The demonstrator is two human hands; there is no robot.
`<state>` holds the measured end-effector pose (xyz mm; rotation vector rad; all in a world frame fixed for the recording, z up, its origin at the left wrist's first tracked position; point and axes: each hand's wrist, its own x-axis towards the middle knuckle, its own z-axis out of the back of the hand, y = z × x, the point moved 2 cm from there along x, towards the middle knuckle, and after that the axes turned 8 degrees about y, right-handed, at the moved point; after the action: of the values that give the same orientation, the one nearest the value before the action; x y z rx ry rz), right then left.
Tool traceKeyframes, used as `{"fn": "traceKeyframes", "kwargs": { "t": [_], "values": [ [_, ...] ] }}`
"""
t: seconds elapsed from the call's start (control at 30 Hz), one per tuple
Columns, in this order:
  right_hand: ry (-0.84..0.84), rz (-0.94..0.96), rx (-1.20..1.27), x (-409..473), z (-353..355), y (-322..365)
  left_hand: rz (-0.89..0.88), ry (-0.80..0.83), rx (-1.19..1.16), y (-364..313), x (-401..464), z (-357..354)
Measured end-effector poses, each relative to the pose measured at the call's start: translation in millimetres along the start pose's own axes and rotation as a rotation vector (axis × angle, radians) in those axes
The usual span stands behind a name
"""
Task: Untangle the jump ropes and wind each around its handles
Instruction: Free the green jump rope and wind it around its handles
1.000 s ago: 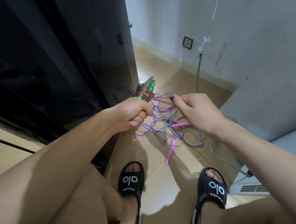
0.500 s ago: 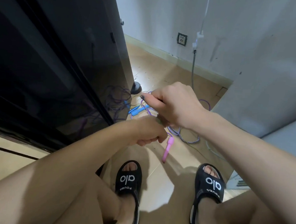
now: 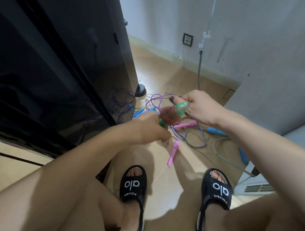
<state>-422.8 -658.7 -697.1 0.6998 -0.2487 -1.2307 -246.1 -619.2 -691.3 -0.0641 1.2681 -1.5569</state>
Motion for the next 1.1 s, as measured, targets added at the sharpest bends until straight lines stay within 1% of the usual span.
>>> {"fn": "traceKeyframes", "kwargs": {
  "t": [0.07,0.13,0.23,0.3,0.4,0.5,0.6,0.73,0.77,0.83,0.93,1.03,1.1],
  "values": [
    [-0.031,-0.031,-0.002,-4.3,1.2,-2.2,-0.003,-0.025,-0.202,1.0,-0.1,9.4],
    [-0.067,-0.054,-0.016,-9.5,3.2,-0.4,0.017,-0.021,-0.340,3.8,-0.5,16.4],
    [-0.090,-0.029,-0.067,-18.1,2.6,15.1,0.067,-0.057,-0.447,7.9,1.2,24.3],
    [-0.117,0.044,-0.177,-23.1,-0.9,26.6,0.097,-0.069,-0.451,10.1,4.3,25.3],
    [-0.154,0.181,-0.387,-27.2,-5.7,41.1,0.145,-0.064,-0.403,9.4,5.2,19.8],
    [-0.174,0.285,-0.523,-28.3,-5.1,48.6,0.166,-0.067,-0.308,9.0,8.1,12.2],
    [-0.190,0.369,-0.592,-28.3,-4.8,54.2,0.173,-0.107,-0.197,9.8,10.2,9.2],
    [-0.265,0.436,-0.580,-28.2,-12.4,58.7,0.198,-0.068,-0.071,9.2,11.6,4.9],
    [-0.285,0.438,-0.574,-27.9,-13.5,58.6,0.219,-0.072,-0.056,8.8,11.5,3.8],
    [-0.292,0.399,-0.571,-26.7,-17.3,58.4,0.248,-0.080,0.084,8.6,12.7,3.3],
    [-0.212,0.284,-0.505,-24.9,-24.0,58.9,0.139,-0.107,0.241,10.3,12.0,9.8],
    [-0.160,0.235,-0.414,-28.7,-28.5,61.1,0.066,-0.222,0.410,10.2,2.1,13.7],
    [-0.141,0.242,-0.350,-32.2,-26.3,63.5,0.034,-0.269,0.399,8.8,-1.2,15.2]
  ]
}}
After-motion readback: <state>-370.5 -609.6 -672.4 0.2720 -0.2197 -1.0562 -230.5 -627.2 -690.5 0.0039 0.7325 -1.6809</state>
